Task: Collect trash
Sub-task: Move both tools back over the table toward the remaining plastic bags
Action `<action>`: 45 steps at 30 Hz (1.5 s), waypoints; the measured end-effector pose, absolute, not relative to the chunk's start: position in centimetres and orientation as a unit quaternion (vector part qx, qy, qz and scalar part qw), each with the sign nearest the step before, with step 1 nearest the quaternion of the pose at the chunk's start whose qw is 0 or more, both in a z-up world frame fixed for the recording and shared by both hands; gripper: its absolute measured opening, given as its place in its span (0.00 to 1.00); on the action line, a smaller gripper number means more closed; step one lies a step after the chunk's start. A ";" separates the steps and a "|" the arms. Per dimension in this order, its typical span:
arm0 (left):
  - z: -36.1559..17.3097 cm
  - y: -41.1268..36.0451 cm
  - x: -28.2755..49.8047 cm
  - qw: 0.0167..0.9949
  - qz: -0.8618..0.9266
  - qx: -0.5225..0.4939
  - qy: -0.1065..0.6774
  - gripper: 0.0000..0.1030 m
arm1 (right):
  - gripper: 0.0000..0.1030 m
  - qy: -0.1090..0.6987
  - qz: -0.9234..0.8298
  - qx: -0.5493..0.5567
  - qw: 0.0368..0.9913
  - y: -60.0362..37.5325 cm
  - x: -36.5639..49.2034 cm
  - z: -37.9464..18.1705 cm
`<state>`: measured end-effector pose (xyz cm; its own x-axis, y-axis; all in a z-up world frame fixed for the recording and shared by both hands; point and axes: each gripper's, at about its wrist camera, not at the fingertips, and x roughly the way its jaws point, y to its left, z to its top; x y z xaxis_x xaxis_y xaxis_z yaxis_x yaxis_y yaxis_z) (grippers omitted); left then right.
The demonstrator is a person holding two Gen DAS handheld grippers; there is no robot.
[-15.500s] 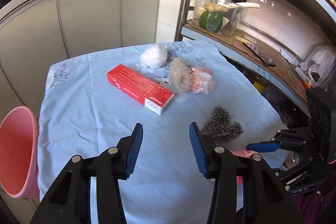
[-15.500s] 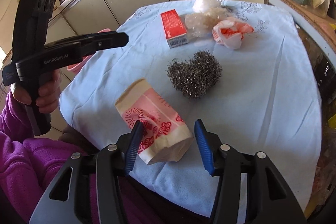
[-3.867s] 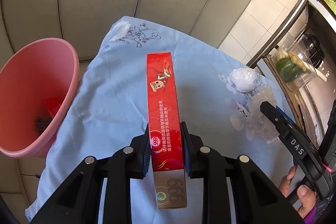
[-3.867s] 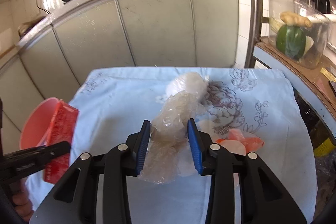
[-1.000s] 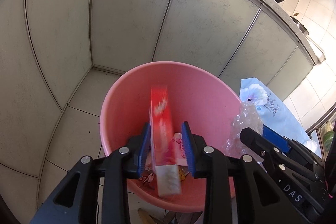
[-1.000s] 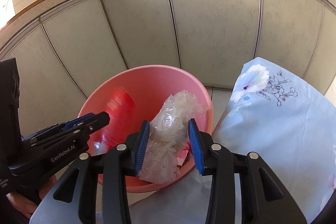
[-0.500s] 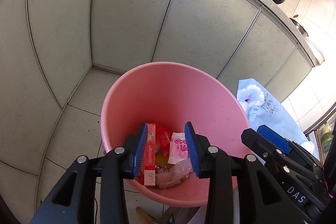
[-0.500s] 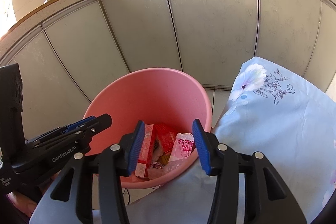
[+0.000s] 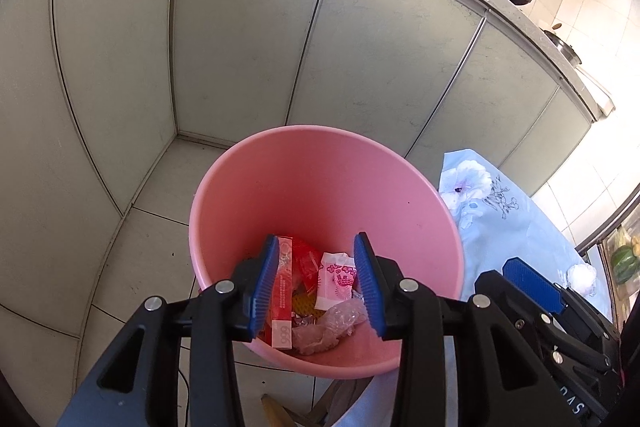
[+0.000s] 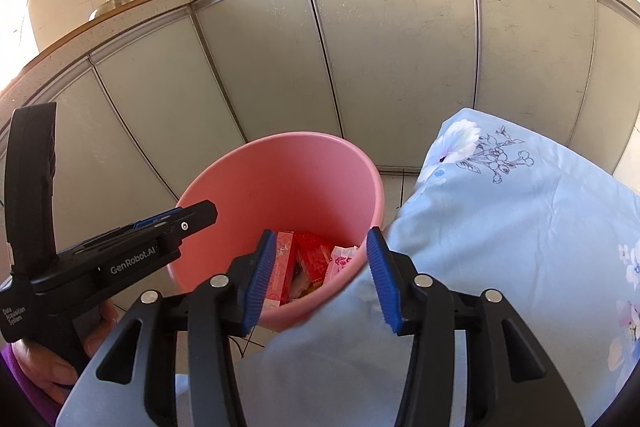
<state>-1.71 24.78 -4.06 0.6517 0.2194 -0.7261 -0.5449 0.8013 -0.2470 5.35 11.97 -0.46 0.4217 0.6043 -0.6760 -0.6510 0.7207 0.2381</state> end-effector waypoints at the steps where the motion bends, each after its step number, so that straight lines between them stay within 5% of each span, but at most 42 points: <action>1: -3.9 24.7 -1.8 0.880 0.218 -0.227 0.356 0.37 | 0.46 0.387 0.372 -0.031 0.843 11.7 5.2 -0.4; 45: -1.7 13.9 0.4 0.898 0.167 -0.132 0.386 0.37 | 0.46 0.359 0.288 0.009 0.888 -2.7 2.4 0.6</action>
